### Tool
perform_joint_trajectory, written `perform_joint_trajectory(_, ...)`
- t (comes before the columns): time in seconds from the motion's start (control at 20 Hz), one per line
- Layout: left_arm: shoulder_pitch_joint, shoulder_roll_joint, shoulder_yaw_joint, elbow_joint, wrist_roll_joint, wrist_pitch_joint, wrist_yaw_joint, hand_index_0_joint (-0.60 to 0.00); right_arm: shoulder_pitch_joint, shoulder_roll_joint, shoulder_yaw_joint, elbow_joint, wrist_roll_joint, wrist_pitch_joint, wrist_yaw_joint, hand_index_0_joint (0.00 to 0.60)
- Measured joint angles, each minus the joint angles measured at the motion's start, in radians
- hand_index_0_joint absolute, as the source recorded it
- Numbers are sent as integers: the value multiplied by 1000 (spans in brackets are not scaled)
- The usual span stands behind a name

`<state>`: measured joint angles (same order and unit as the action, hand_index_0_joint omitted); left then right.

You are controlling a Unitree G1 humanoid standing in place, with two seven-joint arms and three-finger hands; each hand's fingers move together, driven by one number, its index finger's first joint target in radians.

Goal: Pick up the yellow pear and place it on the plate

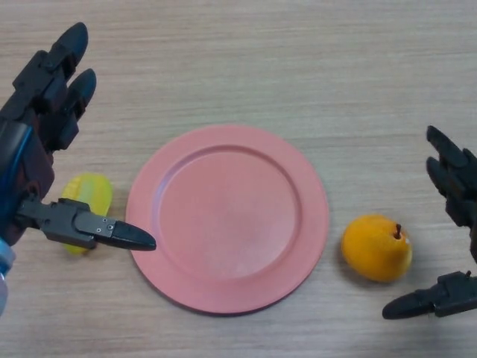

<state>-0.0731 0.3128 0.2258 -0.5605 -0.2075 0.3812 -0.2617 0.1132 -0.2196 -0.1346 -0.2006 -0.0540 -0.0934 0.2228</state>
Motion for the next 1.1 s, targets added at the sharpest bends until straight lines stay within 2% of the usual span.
perform_joint_trajectory(0.1,1,-1,-1,-1,0,0,0,0,-23,0,1,108,-71,-104,-83,0)
perform_joint_trajectory(0.25,7,-1,0,-28,-1,1,0,0,-52,-5,29,243,-106,-190,-154,0)
perform_joint_trajectory(0.45,18,-1,3,-42,-2,5,0,0,-68,-5,83,341,-148,-231,-221,0)
perform_joint_trajectory(0.8,36,-10,9,-43,30,5,0,0,-127,4,153,490,-196,-282,-287,0)
perform_joint_trajectory(0.9,41,-16,21,-44,29,5,0,0,-136,5,155,522,-237,-285,-309,199)
perform_joint_trajectory(0.95,41,-19,29,-45,29,5,0,0,-136,5,155,525,-257,-285,-318,349)
perform_joint_trajectory(1.0,41,-19,29,-48,27,5,0,0,-136,5,154,525,-257,-284,-320,450)
perform_joint_trajectory(1.05,42,-19,29,-61,23,5,0,0,-135,3,154,519,-305,-278,-334,584)
perform_joint_trajectory(1.1,43,-19,32,-69,2,5,0,0,-134,0,155,499,-357,-253,-348,600)
